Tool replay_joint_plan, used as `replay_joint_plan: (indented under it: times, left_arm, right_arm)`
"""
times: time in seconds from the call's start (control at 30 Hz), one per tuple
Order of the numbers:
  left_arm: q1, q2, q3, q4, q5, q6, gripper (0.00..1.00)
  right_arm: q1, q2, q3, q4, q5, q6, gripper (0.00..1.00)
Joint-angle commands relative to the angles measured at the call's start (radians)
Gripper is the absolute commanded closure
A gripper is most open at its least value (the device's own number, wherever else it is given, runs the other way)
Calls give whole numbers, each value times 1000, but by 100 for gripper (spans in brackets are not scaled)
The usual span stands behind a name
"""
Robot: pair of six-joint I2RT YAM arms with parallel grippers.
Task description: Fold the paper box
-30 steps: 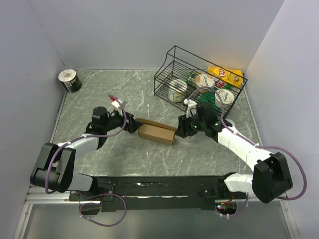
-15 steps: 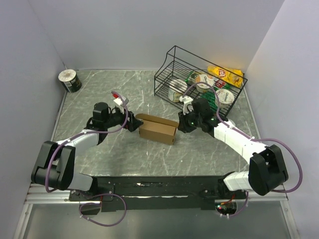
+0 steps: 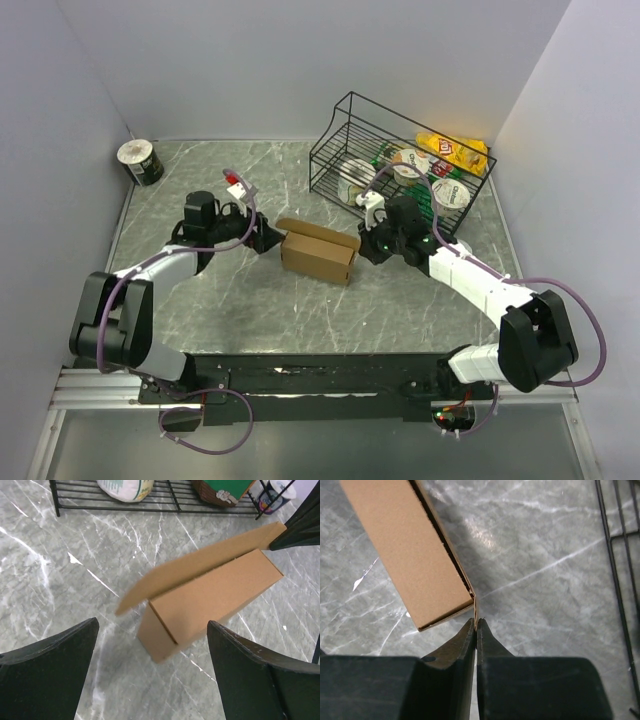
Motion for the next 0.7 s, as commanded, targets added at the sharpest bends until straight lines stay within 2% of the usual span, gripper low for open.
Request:
replay_joint_plan:
  times: [0.0, 0.23, 0.37, 0.5, 0.67]
  left_arm:
    - [3, 29, 40, -31, 61, 50, 4]
    - [29, 48, 60, -3, 86, 83, 3]
    - [68, 93, 94, 29, 158, 76, 4]
    - [75, 154, 161, -59, 219, 152, 6]
    - [75, 177, 181, -43, 224, 174, 5]
  right_arm:
    - [13, -11, -33, 100, -21, -51, 94]
    - [22, -7, -44, 137, -56, -110, 96]
    - [28, 0, -45, 137, -93, -124, 97]
    - [34, 9, -41, 124, -92, -130, 97]
    - [41, 21, -32, 117, -99, -134, 98]
